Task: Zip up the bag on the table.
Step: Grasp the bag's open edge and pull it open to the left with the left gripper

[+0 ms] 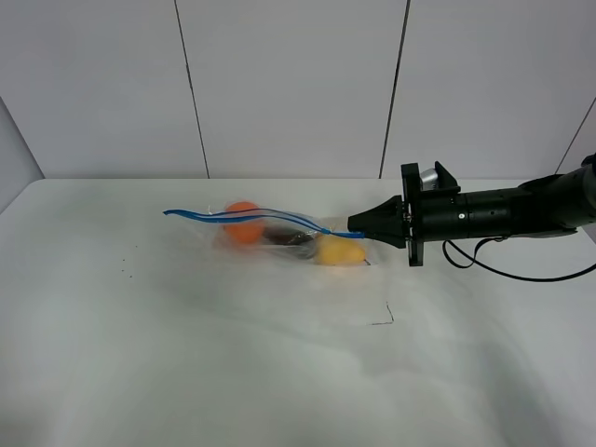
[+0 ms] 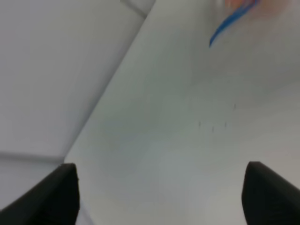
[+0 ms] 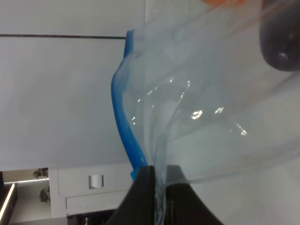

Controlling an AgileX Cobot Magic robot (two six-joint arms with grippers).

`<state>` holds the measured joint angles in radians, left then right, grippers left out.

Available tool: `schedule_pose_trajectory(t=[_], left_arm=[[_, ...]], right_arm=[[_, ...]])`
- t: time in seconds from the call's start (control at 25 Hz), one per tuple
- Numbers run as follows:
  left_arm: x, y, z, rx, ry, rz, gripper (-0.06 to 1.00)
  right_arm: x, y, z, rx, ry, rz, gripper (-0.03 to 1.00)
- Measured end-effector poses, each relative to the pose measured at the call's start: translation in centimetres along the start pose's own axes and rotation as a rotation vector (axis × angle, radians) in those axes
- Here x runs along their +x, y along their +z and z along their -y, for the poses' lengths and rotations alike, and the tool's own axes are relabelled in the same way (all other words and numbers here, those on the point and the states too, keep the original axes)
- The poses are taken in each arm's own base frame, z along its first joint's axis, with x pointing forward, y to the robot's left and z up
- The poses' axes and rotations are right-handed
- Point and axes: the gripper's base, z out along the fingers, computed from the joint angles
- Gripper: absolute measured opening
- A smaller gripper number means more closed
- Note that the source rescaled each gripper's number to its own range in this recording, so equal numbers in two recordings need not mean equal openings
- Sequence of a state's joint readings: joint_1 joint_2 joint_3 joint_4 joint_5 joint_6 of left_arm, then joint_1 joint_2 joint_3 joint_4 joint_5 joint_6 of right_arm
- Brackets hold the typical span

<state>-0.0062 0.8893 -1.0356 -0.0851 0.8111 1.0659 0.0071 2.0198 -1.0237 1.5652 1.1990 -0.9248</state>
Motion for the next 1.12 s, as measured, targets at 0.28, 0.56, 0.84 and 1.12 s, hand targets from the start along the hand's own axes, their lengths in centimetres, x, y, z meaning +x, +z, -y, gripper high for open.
schedule_pose_trajectory(t=[0.28,0.56,0.84,1.12], left_arm=[[-2.7,1.7,1.6,0.095,0.024,0.159,0.94],[-5.9,5.2,4.7,0.193,0.102,0.278,0.94],[-10.1,9.0,9.2,0.308,0.179,0.366,0.94],[-13.9,12.3,14.2,0.321,0.231,0.478,0.94]], right_arm=[[0.0,0.0,0.0,0.000,0.001,0.000,0.00],[0.0,0.0,0.0,0.000,0.002,0.000,0.00],[0.0,0.0,0.0,0.000,0.002,0.000,0.00],[0.0,0.0,0.0,0.000,0.002,0.000,0.00]])
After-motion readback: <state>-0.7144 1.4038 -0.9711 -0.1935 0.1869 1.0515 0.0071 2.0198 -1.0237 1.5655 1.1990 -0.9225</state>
